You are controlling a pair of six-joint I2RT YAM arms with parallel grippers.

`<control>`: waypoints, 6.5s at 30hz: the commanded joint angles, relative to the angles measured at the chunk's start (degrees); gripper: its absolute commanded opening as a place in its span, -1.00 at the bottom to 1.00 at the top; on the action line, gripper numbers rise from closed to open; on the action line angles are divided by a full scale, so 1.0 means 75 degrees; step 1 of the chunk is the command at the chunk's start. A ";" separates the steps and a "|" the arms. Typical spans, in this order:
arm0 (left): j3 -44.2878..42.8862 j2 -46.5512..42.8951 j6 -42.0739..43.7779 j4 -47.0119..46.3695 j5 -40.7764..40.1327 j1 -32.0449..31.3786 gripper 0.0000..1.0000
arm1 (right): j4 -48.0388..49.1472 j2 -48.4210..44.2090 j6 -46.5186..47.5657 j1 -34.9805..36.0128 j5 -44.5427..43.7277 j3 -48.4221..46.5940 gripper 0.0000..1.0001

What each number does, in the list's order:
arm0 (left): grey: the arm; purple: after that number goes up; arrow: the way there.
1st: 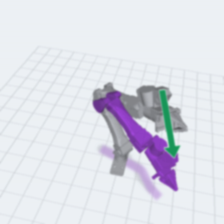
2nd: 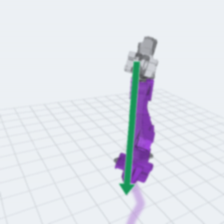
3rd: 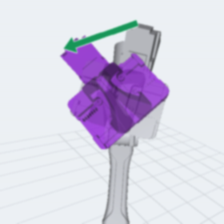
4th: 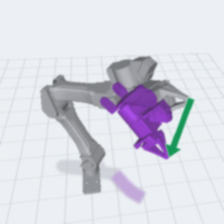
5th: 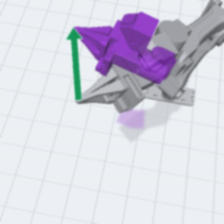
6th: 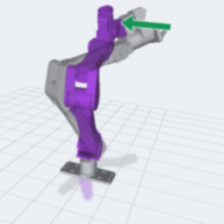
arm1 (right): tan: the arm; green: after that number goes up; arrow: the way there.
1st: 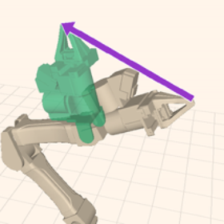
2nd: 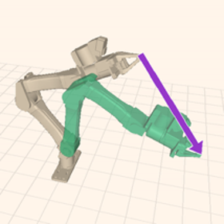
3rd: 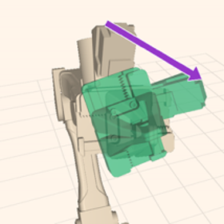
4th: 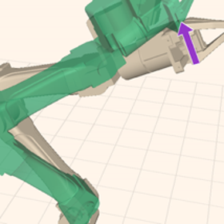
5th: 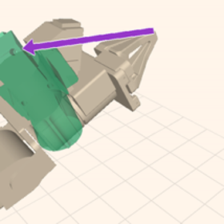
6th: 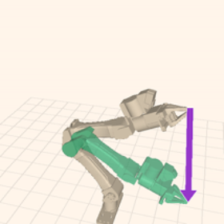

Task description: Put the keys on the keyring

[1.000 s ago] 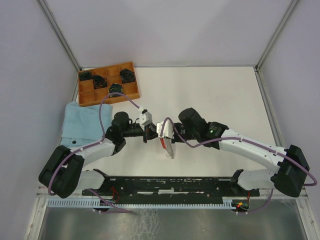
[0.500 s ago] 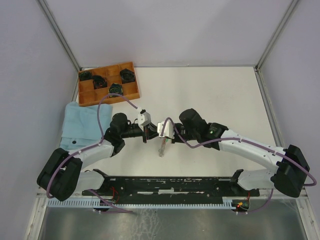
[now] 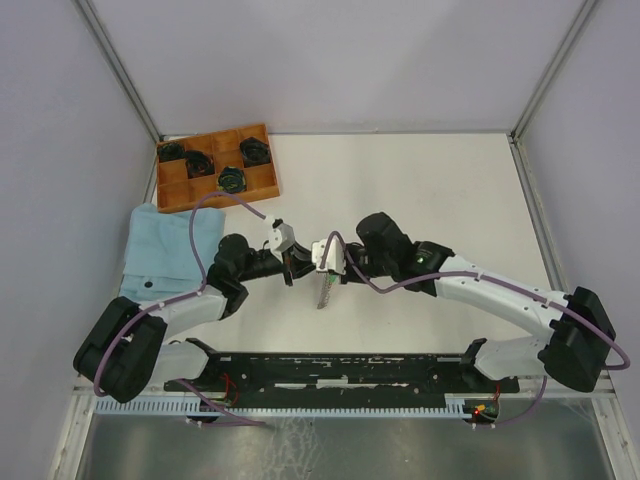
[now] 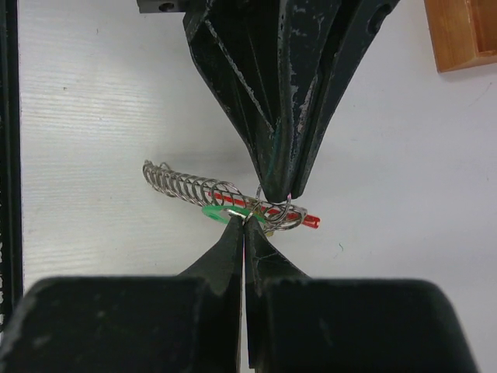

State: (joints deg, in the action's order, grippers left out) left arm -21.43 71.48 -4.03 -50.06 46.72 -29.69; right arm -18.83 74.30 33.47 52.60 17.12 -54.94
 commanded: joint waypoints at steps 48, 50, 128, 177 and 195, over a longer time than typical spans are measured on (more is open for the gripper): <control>0.0499 0.0359 0.0340 -0.0783 -0.0544 -0.0137 0.01 | -0.0967 0.0179 0.0495 -0.0428 0.0341 -0.1275 -0.99; 0.0458 0.0439 0.0454 -0.0831 -0.0298 -0.0140 0.01 | -0.1026 0.0137 0.0542 -0.0427 0.0362 -0.1272 -0.99; -0.0730 0.1809 -0.0730 0.0032 0.1061 -0.0121 -0.95 | -0.1050 0.0605 0.0355 -0.0821 0.0133 -0.1561 -0.99; -0.0258 0.1924 -0.3878 -0.1634 -0.0757 0.0448 -0.95 | 0.5853 0.0544 -1.0200 -0.1606 -0.0322 0.2104 -0.31; -0.0175 0.1999 -0.4136 -0.2101 -0.0848 0.0451 -0.95 | 0.6196 0.0861 -1.0396 -0.1606 -0.0148 0.2448 -0.38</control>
State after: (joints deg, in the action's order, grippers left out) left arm -22.81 86.39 -32.23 -59.33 40.56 -26.41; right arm 22.76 80.38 -43.75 40.38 14.66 -37.12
